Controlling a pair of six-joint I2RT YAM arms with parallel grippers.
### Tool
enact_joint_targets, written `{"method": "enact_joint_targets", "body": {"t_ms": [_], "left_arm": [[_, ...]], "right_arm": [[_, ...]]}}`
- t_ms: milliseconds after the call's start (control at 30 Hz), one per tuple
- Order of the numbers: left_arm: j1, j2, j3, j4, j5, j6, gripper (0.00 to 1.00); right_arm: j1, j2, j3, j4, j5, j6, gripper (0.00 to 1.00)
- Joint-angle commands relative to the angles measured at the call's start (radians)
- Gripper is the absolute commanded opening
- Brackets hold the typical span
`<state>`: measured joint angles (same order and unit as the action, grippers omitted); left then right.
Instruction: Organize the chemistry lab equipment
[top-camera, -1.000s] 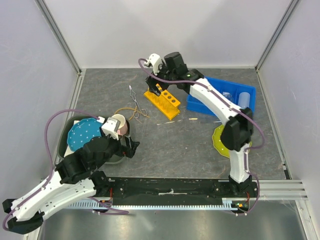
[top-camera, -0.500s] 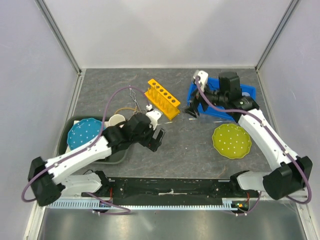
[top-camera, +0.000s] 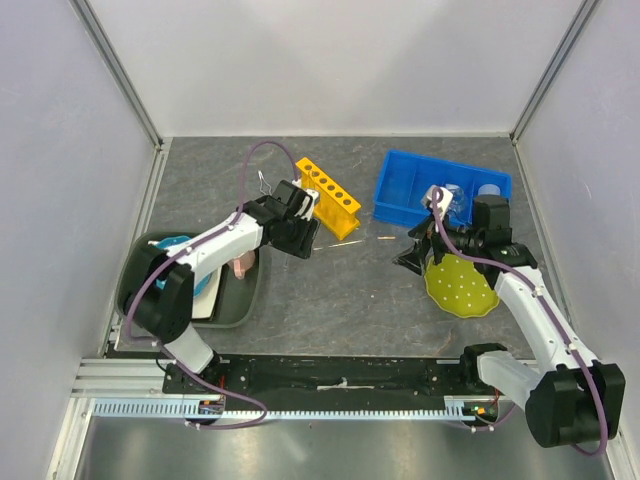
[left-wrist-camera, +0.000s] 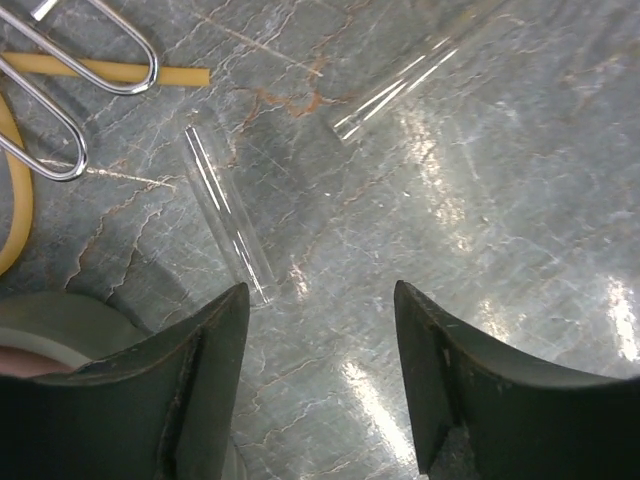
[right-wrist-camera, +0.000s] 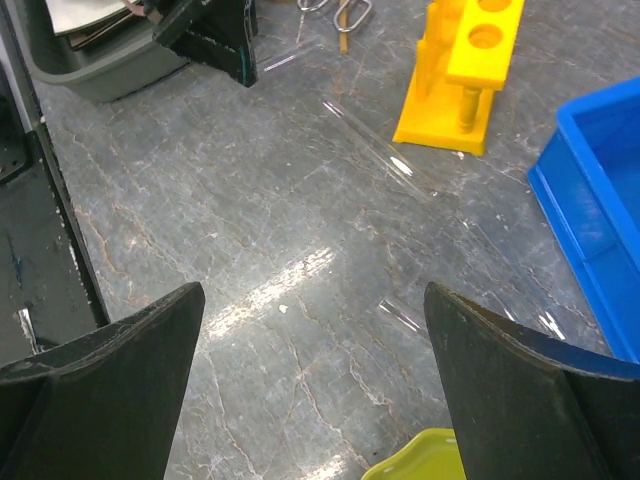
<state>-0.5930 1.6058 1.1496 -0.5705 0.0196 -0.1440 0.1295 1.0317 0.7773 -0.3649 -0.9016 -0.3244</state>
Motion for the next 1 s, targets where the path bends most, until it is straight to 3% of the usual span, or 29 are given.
{"method": "enact_joint_targets", "body": {"t_ms": [0,733,833,967], "left_arm": [[0.021,0.072,0.053,-0.022,-0.044,-0.043,0.63],[0.036,0.27,0.122,-0.066,-0.182,-0.1,0.48],[0.035,0.27,0.117,-0.065,-0.173,-0.106,0.42],[0.035,0.253,0.088,-0.042,-0.133,-0.12,0.26]], "right_arm": [[-0.045,-0.002,-0.001,0.09,-0.077,0.024,0.98],[-0.053,-0.01,0.002,0.038,-0.099,-0.019,0.98],[-0.053,-0.004,0.0,0.038,-0.105,-0.022,0.98],[-0.053,0.004,0.002,0.037,-0.105,-0.025,0.98]]}}
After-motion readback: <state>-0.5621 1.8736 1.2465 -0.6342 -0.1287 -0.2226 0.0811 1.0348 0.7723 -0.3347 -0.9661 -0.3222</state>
